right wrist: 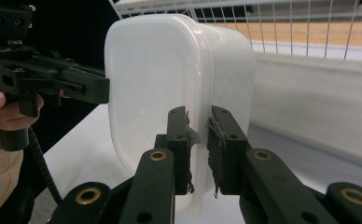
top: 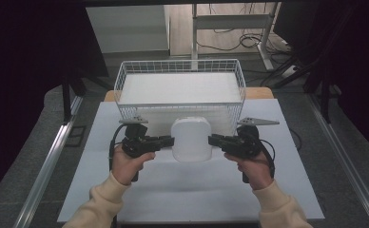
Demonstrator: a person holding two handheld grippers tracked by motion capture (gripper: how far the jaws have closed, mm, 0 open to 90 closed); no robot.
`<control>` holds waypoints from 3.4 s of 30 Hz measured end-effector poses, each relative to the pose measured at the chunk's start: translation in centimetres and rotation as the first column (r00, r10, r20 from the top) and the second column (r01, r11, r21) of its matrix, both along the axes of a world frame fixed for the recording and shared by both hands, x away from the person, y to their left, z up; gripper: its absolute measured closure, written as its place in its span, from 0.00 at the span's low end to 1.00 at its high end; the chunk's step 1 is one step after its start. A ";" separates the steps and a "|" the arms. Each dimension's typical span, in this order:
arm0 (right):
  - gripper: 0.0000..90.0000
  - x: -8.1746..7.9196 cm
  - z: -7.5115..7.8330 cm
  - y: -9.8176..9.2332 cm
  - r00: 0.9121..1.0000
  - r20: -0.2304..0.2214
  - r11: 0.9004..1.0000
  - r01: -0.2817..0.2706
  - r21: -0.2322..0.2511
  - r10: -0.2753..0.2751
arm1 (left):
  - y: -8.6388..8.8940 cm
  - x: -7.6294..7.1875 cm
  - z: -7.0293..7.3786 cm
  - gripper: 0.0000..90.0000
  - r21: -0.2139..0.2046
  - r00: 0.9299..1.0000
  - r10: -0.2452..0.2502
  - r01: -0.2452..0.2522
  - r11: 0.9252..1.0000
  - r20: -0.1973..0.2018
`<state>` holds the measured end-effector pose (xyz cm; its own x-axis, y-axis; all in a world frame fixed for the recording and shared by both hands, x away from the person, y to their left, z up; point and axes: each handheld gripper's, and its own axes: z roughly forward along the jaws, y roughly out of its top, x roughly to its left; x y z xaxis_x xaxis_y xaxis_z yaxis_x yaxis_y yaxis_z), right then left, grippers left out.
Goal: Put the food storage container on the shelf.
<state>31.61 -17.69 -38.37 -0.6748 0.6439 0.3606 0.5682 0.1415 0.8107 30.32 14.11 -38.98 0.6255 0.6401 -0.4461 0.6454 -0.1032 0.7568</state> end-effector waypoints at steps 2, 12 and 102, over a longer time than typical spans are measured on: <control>0.88 0.2 0.6 0.1 1.000 0.010 1.000 0.000 0.000 0.000 | 0.1 0.1 0.5 0.89 0.001 1.000 0.002 -0.002 1.000 0.011; 0.88 1.4 2.6 0.5 1.000 0.029 1.000 -0.006 -0.007 0.007 | 0.5 1.2 2.1 0.89 -0.010 1.000 0.009 -0.008 1.000 0.022; 0.79 18.0 9.6 4.6 0.977 -0.206 0.997 0.069 0.035 -0.060 | 4.7 18.8 8.8 0.84 -0.144 0.971 0.042 -0.078 0.987 -0.236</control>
